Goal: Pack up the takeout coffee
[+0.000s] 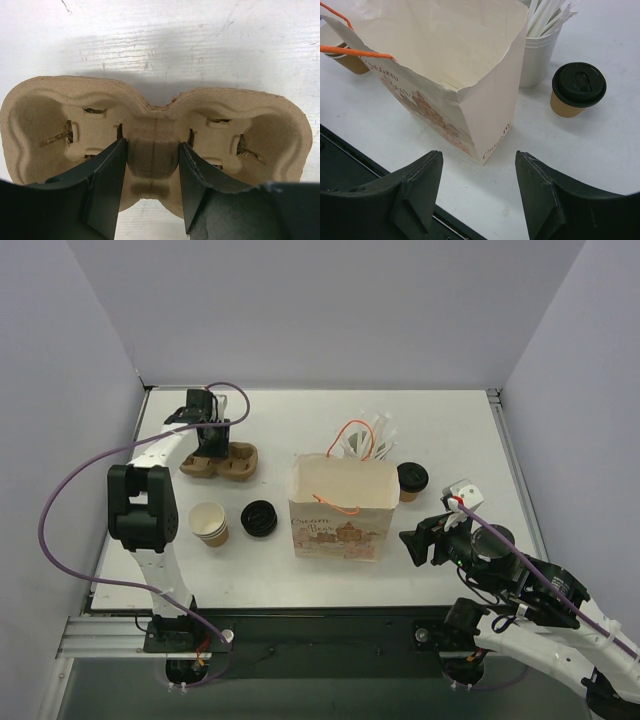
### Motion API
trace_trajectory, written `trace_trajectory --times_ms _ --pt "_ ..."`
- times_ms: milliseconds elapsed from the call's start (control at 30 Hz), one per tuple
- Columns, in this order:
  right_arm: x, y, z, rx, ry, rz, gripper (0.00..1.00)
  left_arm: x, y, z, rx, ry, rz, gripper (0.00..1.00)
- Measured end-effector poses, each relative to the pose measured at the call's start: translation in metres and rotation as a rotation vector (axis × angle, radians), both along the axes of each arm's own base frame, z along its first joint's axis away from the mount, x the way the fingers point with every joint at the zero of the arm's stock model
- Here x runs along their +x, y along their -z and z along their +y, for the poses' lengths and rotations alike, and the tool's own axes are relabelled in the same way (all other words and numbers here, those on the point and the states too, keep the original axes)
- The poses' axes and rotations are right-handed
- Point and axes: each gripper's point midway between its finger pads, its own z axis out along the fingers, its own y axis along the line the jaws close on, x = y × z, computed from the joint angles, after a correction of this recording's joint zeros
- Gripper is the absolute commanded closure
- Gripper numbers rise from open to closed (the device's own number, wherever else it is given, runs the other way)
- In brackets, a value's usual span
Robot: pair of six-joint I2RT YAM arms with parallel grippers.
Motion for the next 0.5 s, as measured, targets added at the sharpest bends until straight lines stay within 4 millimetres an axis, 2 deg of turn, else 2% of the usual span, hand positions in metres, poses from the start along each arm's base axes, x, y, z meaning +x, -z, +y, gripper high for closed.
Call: trace_trajectory --times_ms 200,367,500 --pt "0.0 0.0 0.0 -0.003 -0.001 0.0 0.39 -0.001 -0.001 -0.002 -0.012 -0.001 0.006 0.52" --pt "0.0 0.0 0.0 -0.003 -0.001 0.0 0.39 0.002 -0.004 -0.006 -0.043 -0.005 -0.007 0.42" --pt "0.0 0.0 0.0 -0.003 0.0 0.0 0.39 0.009 -0.013 -0.007 -0.098 -0.014 -0.049 0.5"
